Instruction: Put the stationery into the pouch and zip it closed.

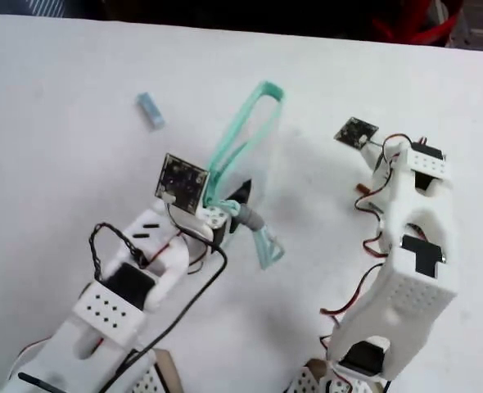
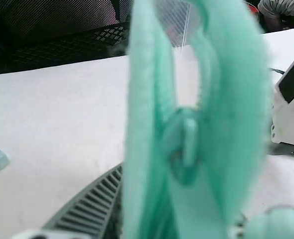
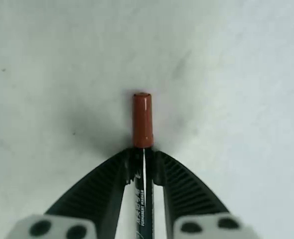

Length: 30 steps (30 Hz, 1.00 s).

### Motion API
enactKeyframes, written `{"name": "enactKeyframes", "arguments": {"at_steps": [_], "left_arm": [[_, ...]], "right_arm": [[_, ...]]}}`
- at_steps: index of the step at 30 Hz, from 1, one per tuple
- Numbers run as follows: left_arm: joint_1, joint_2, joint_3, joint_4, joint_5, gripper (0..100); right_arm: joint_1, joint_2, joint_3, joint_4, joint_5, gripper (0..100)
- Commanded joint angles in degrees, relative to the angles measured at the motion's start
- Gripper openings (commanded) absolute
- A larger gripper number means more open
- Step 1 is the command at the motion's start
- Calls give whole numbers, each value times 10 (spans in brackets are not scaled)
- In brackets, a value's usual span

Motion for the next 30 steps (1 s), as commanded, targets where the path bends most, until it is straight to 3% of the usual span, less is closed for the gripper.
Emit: {"name": "enactKeyframes", "arguments": {"at_steps": [1,6,12,17,20,25,30], "left_arm": [[-3,-12,-20,-2,4,158],[-3,-12,-21,-1,4,158],[-3,-12,-21,-1,4,158],[0,-12,-21,3,5,158],[0,-12,-21,3,5,158],[0,-12,-21,3,5,158],[0,-12,-21,3,5,158]], "right_arm": [[4,-15,-11,-1,5,19],[-8,-167,-10,102,-9,19],[-44,-392,5,145,-159,19],[-92,-540,139,78,-235,19],[-116,-633,170,9,-331,19],[-196,-734,99,-16,-478,19],[-261,-725,-36,-16,-608,19]]}}
